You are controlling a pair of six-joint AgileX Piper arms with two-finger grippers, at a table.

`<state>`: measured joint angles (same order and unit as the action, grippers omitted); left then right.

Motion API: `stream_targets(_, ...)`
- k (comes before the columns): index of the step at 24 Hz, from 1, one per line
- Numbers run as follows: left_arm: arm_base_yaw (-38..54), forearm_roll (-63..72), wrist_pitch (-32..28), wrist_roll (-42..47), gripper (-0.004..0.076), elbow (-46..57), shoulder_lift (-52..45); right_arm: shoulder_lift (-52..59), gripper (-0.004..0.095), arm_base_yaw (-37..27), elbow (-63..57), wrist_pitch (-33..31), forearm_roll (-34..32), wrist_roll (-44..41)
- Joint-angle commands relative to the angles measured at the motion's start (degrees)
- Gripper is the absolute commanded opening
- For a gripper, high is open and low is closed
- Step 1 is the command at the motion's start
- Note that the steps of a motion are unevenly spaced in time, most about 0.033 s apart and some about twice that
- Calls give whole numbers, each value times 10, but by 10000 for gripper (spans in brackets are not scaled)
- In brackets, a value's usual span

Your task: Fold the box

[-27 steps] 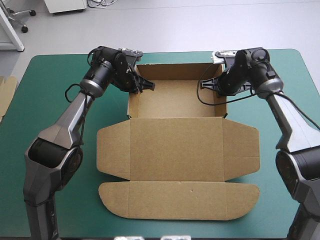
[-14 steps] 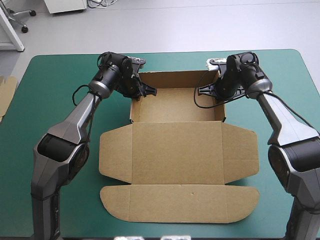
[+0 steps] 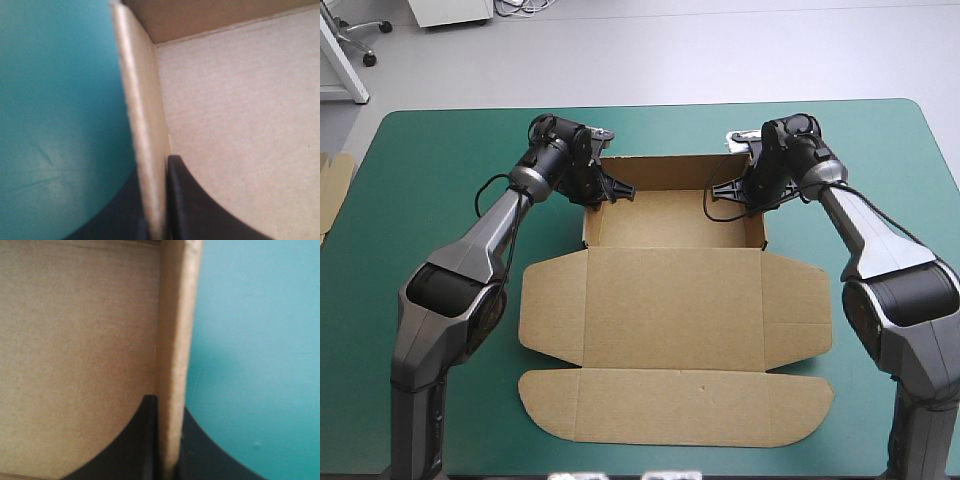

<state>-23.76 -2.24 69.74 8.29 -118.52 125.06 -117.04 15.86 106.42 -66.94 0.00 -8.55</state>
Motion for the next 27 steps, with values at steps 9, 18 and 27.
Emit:
stream_targets(9,7,-114,3,-16,-14,-9,-12,16,-12,0,15,-13,-71,24)
stream_targets(18,7,-111,16,-16,-13,-9,-17,22,37,0,15,-18,-63,22)
stream_targets(27,6,-84,10,-17,263,-9,-51,51,239,-1,26,-27,-64,18)
